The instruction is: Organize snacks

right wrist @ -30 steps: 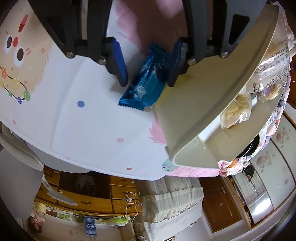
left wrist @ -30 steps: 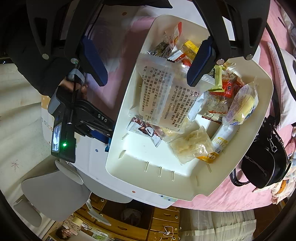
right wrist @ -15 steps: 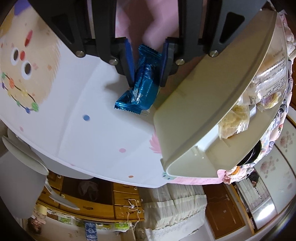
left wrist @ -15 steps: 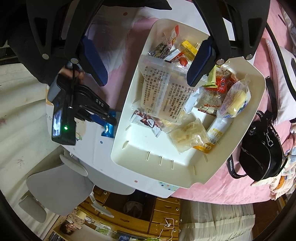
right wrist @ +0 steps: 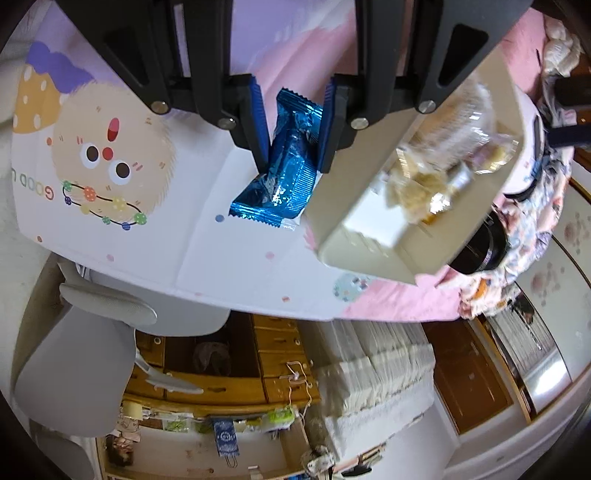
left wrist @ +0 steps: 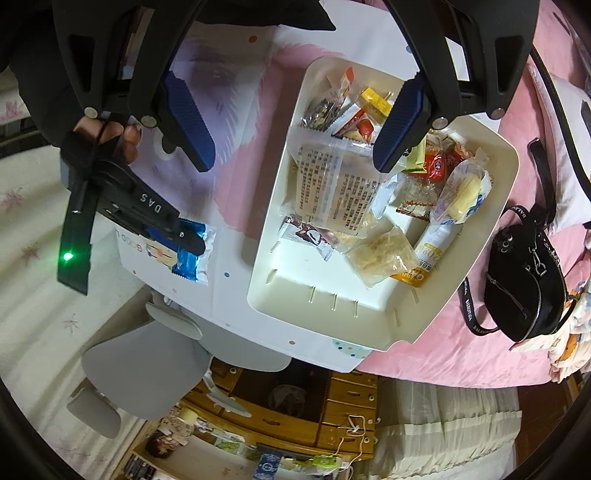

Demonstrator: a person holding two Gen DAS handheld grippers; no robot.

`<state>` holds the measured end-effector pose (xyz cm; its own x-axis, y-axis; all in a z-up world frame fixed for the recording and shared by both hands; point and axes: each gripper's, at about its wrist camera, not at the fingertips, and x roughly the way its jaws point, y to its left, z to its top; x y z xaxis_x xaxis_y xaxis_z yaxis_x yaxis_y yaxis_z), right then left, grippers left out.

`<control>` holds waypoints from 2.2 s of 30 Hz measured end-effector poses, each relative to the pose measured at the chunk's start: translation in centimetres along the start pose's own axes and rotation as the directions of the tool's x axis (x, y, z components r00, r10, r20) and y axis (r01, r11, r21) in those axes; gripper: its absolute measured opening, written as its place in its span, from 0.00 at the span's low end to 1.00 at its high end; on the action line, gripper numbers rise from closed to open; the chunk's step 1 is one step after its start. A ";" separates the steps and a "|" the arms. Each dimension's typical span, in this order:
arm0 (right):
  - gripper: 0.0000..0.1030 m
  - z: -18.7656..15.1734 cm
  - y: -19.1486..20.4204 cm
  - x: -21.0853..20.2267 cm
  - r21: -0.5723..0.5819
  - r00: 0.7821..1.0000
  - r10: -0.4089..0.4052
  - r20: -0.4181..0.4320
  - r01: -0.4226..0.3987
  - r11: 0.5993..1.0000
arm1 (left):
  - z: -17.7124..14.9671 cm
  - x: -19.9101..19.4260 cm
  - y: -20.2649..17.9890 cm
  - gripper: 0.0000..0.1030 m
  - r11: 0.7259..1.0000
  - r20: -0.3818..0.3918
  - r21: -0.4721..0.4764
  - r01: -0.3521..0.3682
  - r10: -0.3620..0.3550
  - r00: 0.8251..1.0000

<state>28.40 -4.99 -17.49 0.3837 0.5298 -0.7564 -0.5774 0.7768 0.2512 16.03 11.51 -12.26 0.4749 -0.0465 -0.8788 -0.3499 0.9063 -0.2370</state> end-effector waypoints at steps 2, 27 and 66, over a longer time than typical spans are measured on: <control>0.25 0.1 1.2 -1.1 0.011 1.000 0.016 0.014 -0.017 1.000 | -0.2 -0.6 0.2 0.84 1.000 0.006 0.016 0.013 -0.014 1.000; 0.41 -2.3 17.8 -4.9 0.146 0.995 -0.016 0.100 0.001 0.989 | -0.8 -9.2 11.3 0.84 0.963 0.066 0.200 0.179 -0.196 0.978; 0.97 -16.3 7.6 -29.0 0.344 0.975 -0.213 -0.069 0.223 0.912 | -11.0 -14.6 -9.5 0.99 0.927 0.163 0.376 0.008 -0.075 0.984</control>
<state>1.14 -20.02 -3.53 0.4469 0.3276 -0.8324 -0.1927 0.9439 0.2681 3.56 -1.03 -1.71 0.6254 -0.0452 -0.7790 -0.0167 0.9973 -0.0713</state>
